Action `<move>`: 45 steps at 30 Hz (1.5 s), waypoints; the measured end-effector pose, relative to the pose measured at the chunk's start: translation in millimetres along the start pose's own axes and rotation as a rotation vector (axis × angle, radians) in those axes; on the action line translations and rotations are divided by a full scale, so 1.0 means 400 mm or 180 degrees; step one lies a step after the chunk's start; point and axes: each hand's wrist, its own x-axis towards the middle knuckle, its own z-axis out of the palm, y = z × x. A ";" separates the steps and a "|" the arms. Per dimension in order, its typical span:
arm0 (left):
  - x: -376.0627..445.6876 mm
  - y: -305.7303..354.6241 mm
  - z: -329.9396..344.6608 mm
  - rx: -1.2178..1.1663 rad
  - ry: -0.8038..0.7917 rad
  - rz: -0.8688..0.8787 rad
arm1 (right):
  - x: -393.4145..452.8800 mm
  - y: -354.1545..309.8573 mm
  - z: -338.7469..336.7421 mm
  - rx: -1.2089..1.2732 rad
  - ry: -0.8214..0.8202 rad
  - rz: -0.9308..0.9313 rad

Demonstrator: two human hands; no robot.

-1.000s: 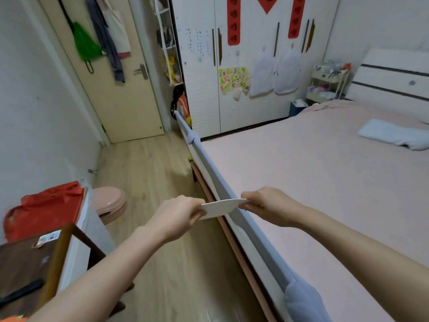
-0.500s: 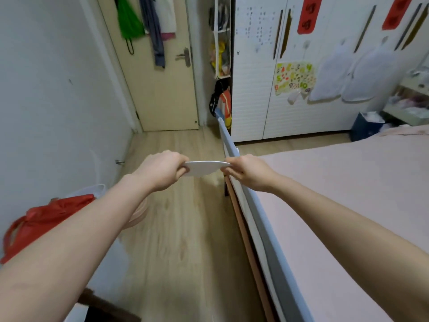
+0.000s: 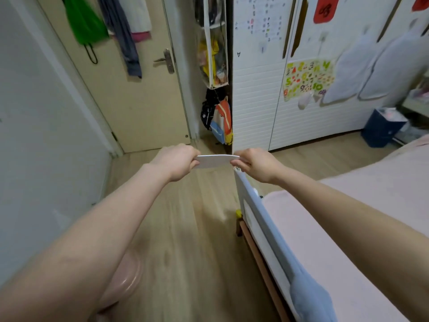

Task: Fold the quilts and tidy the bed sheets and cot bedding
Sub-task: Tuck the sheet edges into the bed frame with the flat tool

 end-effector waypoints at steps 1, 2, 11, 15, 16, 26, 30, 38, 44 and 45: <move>0.087 -0.026 -0.001 0.0058 -0.0024 0.0110 | 0.067 0.041 -0.015 0.0002 0.0002 0.0146; 0.132 -0.035 0.005 0.0062 -0.0033 0.0179 | 0.096 0.068 -0.020 0.0013 -0.0065 0.0226; 0.878 -0.245 0.119 -0.0144 -0.0220 0.0476 | 0.649 0.481 -0.063 0.0552 0.0372 0.0884; 1.191 -0.342 0.111 -0.0165 -0.0321 0.0719 | 0.886 0.615 -0.114 0.0679 0.0460 0.1045; 1.273 -0.362 0.112 -0.0141 -0.0316 0.0781 | 0.943 0.654 -0.129 0.0651 0.0491 0.1089; 2.053 -0.296 0.108 0.0217 -0.0348 0.2155 | 1.261 1.052 -0.244 0.0893 0.1281 0.2405; 2.291 -0.113 0.051 0.0204 -0.0242 0.2980 | 1.237 1.182 -0.374 0.0710 0.1587 0.3150; 2.521 0.510 0.004 0.0098 -0.0102 0.4519 | 0.949 1.450 -0.542 0.0246 0.2438 0.4379; 2.709 0.938 -0.015 0.0038 0.0013 0.5006 | 0.767 1.751 -0.703 0.0306 0.2821 0.4670; 2.757 1.013 -0.026 0.0044 -0.0013 0.5052 | 0.747 1.815 -0.742 0.0312 0.2831 0.4738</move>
